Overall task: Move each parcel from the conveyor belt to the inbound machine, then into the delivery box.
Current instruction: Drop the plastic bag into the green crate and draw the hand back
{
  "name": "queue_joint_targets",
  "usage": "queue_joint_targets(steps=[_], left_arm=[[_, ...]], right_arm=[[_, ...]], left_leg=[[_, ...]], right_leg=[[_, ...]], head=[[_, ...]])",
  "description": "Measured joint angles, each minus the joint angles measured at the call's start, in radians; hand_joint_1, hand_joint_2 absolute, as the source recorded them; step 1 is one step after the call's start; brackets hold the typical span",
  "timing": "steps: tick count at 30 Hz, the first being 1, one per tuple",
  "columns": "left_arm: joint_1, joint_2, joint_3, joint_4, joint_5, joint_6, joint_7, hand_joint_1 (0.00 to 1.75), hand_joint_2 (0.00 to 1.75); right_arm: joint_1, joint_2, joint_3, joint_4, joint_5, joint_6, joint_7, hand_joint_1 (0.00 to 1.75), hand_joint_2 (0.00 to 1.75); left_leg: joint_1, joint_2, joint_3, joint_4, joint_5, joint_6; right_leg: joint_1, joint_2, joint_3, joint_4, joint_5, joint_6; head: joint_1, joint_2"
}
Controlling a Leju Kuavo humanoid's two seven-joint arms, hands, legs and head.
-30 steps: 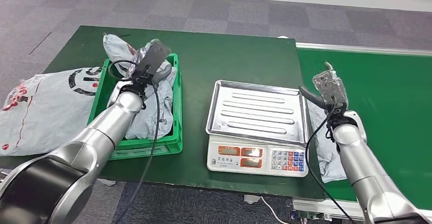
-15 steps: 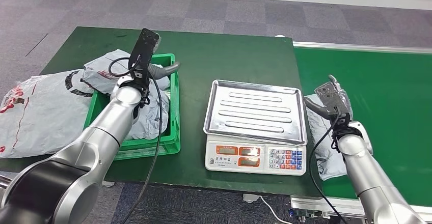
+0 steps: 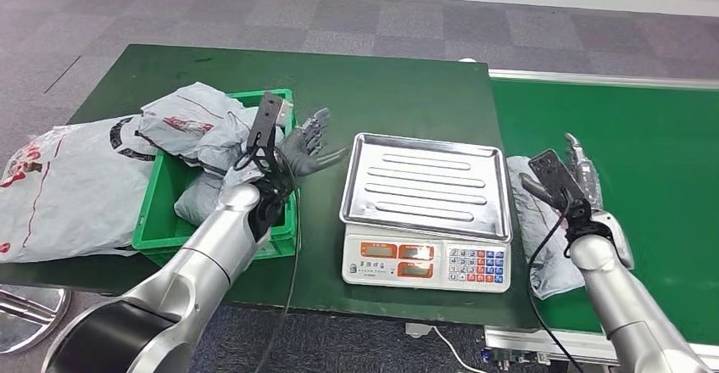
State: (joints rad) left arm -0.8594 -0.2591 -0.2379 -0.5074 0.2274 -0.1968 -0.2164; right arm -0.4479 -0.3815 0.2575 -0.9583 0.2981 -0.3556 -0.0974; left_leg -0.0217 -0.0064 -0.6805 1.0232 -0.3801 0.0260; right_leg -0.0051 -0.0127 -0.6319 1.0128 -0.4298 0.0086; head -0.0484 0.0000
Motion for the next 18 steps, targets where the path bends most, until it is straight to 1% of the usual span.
queue_joint_targets(steps=[6,9,12,14,18], left_arm=[[0.05,-0.029,-0.017,-0.001,0.097,-0.025,-0.02,0.0,1.75],[0.068,-0.035,-0.028,-0.004,0.134,-0.038,-0.032,0.0,1.75],[0.085,-0.038,-0.051,-0.005,0.167,-0.038,-0.051,0.0,1.75],[0.093,-0.04,-0.068,-0.005,0.188,-0.035,-0.06,0.0,1.75],[0.1,-0.04,-0.098,-0.008,0.218,-0.031,-0.071,0.0,1.75]], right_arm=[[0.059,-0.048,0.0,-0.001,0.043,-0.029,0.017,0.0,1.75],[0.089,-0.063,-0.003,-0.001,0.08,-0.046,0.048,0.0,1.75],[0.132,-0.066,-0.019,-0.002,0.134,-0.057,0.094,0.0,1.75],[0.169,-0.066,-0.033,-0.005,0.17,-0.031,0.135,0.0,1.75],[0.233,-0.065,-0.066,-0.02,0.205,0.086,0.193,0.0,1.75]], left_leg=[[-0.001,0.001,0.0,0.0,-0.001,0.001],[-0.001,0.001,0.0,0.0,-0.001,0.001],[-0.001,0.0,0.0,0.0,-0.001,0.001],[-0.001,0.0,0.0,0.0,-0.001,0.001],[-0.001,0.0,0.0,0.0,-0.002,0.002]], right_leg=[[0.0,0.0,0.0,0.0,0.0,0.0],[0.0,0.0,0.0,0.0,-0.001,0.0],[0.0,0.0,0.0,0.0,-0.001,0.001],[0.0,0.0,0.0,0.0,-0.002,0.001],[0.0,0.0,0.0,0.0,-0.002,0.001]], head=[[0.0,0.0],[0.0,0.0],[0.0,0.0],[0.0,0.0],[0.0,0.0]])
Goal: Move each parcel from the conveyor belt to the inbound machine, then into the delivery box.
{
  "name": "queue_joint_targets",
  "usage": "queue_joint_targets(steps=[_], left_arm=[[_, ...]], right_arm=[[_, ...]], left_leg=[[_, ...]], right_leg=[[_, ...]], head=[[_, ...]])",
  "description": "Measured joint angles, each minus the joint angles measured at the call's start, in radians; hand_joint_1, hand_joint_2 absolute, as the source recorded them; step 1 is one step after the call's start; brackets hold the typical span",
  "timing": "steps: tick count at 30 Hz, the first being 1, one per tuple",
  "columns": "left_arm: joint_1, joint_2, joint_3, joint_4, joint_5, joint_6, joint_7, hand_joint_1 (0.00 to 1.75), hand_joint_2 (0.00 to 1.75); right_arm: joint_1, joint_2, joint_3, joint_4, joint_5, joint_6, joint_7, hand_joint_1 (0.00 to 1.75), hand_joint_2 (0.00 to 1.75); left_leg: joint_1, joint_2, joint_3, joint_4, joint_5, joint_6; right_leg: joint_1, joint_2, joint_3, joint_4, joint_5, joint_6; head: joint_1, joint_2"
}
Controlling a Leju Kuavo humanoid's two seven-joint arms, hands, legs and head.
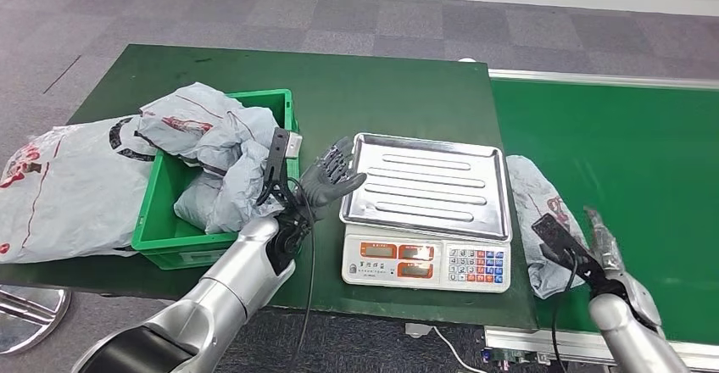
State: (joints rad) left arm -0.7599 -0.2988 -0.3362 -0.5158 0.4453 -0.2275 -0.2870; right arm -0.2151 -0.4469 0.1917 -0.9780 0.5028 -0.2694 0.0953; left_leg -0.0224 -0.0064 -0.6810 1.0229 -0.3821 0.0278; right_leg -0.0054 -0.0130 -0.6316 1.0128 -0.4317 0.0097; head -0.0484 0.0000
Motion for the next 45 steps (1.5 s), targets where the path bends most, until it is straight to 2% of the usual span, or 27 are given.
queue_joint_targets(steps=[9,10,13,14,20,33,36,39,42,45], left_arm=[[0.019,0.021,-0.022,-0.043,0.031,0.015,-0.024,0.0,1.75],[0.021,0.025,-0.022,-0.05,0.031,0.017,-0.025,0.0,1.75],[0.027,0.034,-0.022,-0.066,0.034,0.024,-0.025,0.0,1.75],[0.029,0.037,-0.022,-0.071,0.035,0.026,-0.025,0.0,1.75],[0.041,0.044,-0.022,-0.1,0.04,0.031,-0.025,0.0,1.75],[0.054,0.044,-0.022,-0.13,0.036,0.049,-0.015,0.0,1.75],[0.056,0.044,-0.022,-0.138,0.024,0.066,-0.009,0.0,1.75],[0.057,0.047,-0.022,-0.145,-0.003,0.102,-0.006,0.0,1.75],[0.057,0.055,-0.022,-0.147,-0.037,0.143,-0.004,0.0,1.75],[0.057,0.06,-0.022,-0.147,-0.058,0.158,-0.003,0.0,1.75]], right_arm=[[0.05,-0.023,-0.023,-0.025,0.039,0.315,0.101,0.0,1.75],[0.047,-0.027,-0.023,-0.025,0.043,0.338,0.106,0.34,1.75],[0.033,-0.035,-0.023,-0.023,0.057,0.396,0.118,1.64,1.75],[0.026,-0.036,-0.023,-0.019,0.062,0.415,0.119,1.75,1.75],[-0.036,-0.036,-0.023,0.035,0.088,0.482,0.104,1.75,1.75],[-0.092,-0.011,-0.023,0.083,0.145,0.473,0.09,1.75,1.75],[-0.099,0.003,-0.023,0.082,0.182,0.416,0.078,1.75,1.75],[-0.102,0.019,-0.036,0.048,0.202,0.318,0.042,1.75,1.75],[-0.116,0.037,-0.072,-0.022,0.173,0.223,-0.011,1.75,1.75],[-0.139,0.053,-0.108,-0.089,0.142,0.176,-0.035,1.75,1.75]], left_leg=[[0.0,0.0,0.0,0.0,0.0,0.0],[0.0,0.0,0.0,0.0,0.0,0.0],[0.0,0.0,0.0,0.0,0.0,0.001],[0.0,0.0,0.0,0.0,0.0,0.001],[0.0,0.0,0.0,0.0,0.0,0.001],[0.0,0.0,0.0,0.0,0.0,0.0],[0.0,0.0,0.0,0.0,0.0,0.0],[0.0,0.001,0.0,0.0,0.0,0.0],[0.0,0.002,0.0,0.0,0.0,0.0],[0.0,0.001,0.0,0.0,0.001,0.0]], right_leg=[[0.0,0.0,0.0,0.0,0.0,0.0],[0.0,0.0,0.0,0.0,0.0,0.0],[0.0,0.0,0.0,0.0,0.0,0.0],[0.0,0.0,0.0,0.0,0.0,0.0],[0.0,0.0,0.0,0.0,0.0,0.0],[0.0,0.0,0.0,0.0,0.0,0.0],[0.0,0.0,0.0,0.0,0.0,0.0],[0.0,0.001,0.0,0.0,0.0,0.0],[0.0,0.002,-0.001,0.0,0.0,0.0],[0.0,0.001,0.0,0.0,0.0,0.0]], head=[[0.0,0.0],[0.0,0.0],[0.0,0.0],[0.0,0.0],[0.0,0.0],[0.0,0.0],[0.0,0.0],[0.0,0.0],[0.0,0.0],[0.0,0.0]])
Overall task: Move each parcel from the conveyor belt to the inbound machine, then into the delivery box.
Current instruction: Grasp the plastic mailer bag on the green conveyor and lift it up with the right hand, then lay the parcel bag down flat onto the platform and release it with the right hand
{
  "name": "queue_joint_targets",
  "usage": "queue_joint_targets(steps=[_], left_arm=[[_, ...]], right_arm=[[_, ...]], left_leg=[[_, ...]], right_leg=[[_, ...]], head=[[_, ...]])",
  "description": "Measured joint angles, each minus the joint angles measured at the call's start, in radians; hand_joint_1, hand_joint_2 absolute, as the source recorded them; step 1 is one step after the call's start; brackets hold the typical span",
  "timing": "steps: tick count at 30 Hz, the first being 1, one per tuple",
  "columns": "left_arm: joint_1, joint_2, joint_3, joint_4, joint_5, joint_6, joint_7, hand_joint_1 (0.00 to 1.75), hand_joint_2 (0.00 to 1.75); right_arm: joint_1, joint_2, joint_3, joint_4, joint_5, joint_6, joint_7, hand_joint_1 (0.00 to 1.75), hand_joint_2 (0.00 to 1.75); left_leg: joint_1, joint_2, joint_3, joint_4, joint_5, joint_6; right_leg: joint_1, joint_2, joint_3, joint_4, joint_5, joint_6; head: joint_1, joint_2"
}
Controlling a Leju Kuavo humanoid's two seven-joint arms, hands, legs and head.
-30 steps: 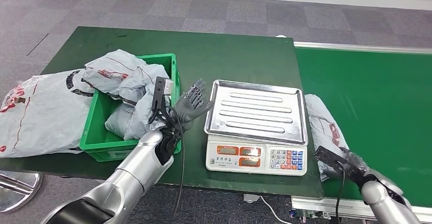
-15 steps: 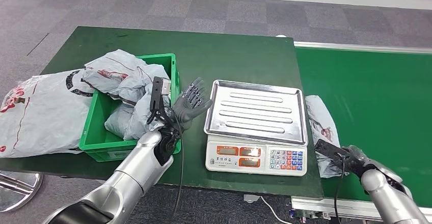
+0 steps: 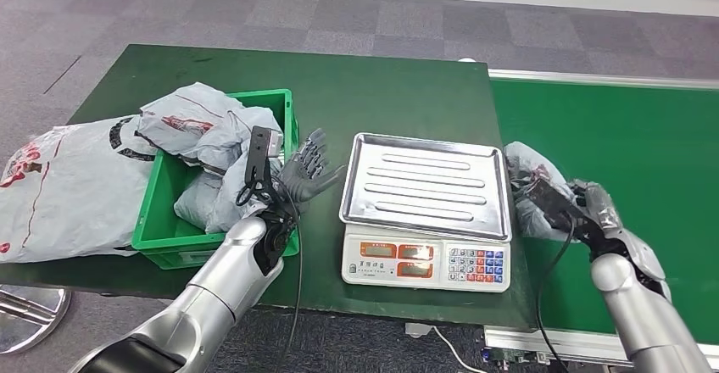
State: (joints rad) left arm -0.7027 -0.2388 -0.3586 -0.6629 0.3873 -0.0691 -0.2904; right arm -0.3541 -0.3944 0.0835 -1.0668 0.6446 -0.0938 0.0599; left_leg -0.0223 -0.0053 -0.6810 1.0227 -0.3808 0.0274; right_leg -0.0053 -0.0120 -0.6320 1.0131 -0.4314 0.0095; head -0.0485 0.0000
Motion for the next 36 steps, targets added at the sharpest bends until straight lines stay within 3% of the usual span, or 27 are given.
queue_joint_targets(steps=[8,12,20,28,36], left_arm=[[-0.005,-0.002,-0.003,0.006,-0.033,0.011,-0.005,0.0,1.75],[-0.014,-0.003,-0.007,0.015,-0.039,0.009,-0.009,0.0,1.75],[-0.031,-0.003,-0.018,0.033,-0.038,0.006,-0.013,0.0,1.75],[-0.068,-0.009,-0.034,0.061,-0.019,0.011,-0.015,0.0,1.75],[-0.092,-0.015,-0.057,0.085,-0.006,0.011,-0.008,0.0,1.75]], right_arm=[[-0.078,0.056,-0.058,-0.159,-0.145,-0.181,-0.104,1.75,1.75],[-0.13,0.033,-0.058,-0.198,-0.239,-0.244,-0.133,1.75,1.75],[-0.187,-0.006,-0.04,-0.224,-0.311,-0.272,-0.163,1.75,1.75],[-0.372,-0.007,0.157,-0.163,-0.417,-0.155,-0.12,1.75,1.75],[-0.431,0.035,0.359,-0.068,-0.458,-0.093,-0.091,1.75,1.75]], left_leg=[[0.0,0.001,0.0,0.0,0.0,0.0],[0.0,-0.001,0.0,0.0,0.0,0.0],[0.0,-0.001,-0.001,0.0,0.0,0.0],[0.001,0.002,-0.001,0.0,0.002,-0.001],[0.001,-0.001,-0.001,0.0,0.003,-0.001]], right_leg=[[0.0,0.001,-0.001,0.001,0.0,0.0],[0.0,0.0,-0.001,0.001,0.0,0.0],[0.0,0.0,0.0,0.001,0.001,0.0],[0.001,0.003,-0.002,0.001,0.002,-0.002],[0.001,0.0,-0.001,0.001,0.002,-0.002]], head=[[0.0,0.0],[0.0,0.0],[0.0,0.0],[0.0,0.0],[0.0,0.0]])
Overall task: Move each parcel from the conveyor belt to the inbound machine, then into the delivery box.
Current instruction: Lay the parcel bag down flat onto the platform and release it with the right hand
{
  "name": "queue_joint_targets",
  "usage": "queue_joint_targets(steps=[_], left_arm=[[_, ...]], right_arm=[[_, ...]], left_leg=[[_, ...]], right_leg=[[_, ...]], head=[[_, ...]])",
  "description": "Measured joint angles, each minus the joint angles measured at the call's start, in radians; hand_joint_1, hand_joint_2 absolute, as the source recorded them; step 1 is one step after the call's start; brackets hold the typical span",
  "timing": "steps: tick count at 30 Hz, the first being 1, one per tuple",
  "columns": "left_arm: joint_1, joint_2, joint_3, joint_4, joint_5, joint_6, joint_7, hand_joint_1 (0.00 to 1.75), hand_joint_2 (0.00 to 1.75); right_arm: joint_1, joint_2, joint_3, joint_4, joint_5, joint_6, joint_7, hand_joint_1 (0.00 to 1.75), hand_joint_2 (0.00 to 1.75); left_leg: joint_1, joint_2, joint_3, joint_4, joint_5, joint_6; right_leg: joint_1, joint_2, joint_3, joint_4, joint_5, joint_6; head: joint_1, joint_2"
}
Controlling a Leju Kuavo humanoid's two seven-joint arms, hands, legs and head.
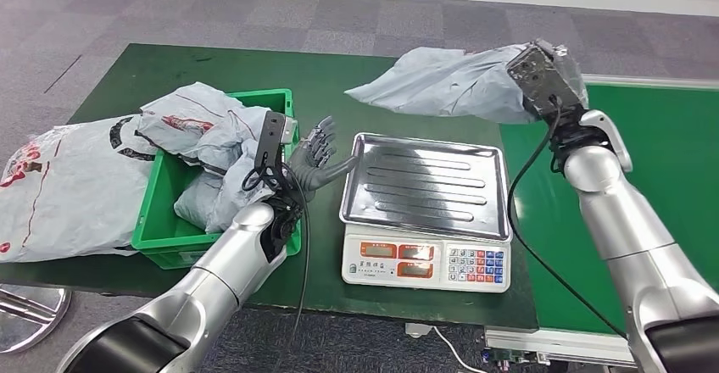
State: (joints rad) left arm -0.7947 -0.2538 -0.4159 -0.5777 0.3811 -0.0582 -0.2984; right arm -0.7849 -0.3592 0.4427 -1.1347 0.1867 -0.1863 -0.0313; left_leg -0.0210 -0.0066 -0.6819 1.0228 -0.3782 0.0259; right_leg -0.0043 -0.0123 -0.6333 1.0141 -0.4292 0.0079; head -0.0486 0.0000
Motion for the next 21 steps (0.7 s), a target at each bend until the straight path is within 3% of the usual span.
queue_joint_targets(steps=[9,19,20,21], left_arm=[[-0.014,-0.011,-0.016,0.008,0.007,-0.004,0.024,0.0,1.75],[-0.02,0.019,-0.017,0.013,0.021,0.0,0.013,0.0,1.75],[-0.02,0.021,-0.017,0.013,0.021,0.0,0.012,0.0,1.75],[-0.019,0.022,-0.017,0.013,0.021,-0.001,0.012,0.0,1.75]], right_arm=[[0.077,0.044,0.124,0.038,-0.029,0.15,0.054,1.75,1.75],[0.18,0.048,0.25,0.051,-0.006,0.35,0.111,1.75,1.75],[0.189,0.048,0.254,0.05,0.002,0.364,0.114,1.5,1.75],[0.198,0.047,0.256,0.047,0.014,0.375,0.116,1.06,1.75]], left_leg=[[0.0,0.0,0.0,0.0,-0.001,0.0],[0.0,0.0,0.0,0.0,-0.001,0.0],[0.0,0.0,0.0,0.0,-0.001,0.0],[0.0,0.0,0.0,0.0,-0.001,0.0]], right_leg=[[0.0,0.0,0.0,0.0,-0.001,0.0],[0.0,0.0,0.0,0.0,-0.001,0.0],[0.0,0.0,0.0,0.0,-0.001,0.0],[0.0,0.0,0.0,0.0,-0.001,0.0]], head=[[0.0,0.0],[0.0,0.0],[0.0,0.0],[0.0,0.0]])
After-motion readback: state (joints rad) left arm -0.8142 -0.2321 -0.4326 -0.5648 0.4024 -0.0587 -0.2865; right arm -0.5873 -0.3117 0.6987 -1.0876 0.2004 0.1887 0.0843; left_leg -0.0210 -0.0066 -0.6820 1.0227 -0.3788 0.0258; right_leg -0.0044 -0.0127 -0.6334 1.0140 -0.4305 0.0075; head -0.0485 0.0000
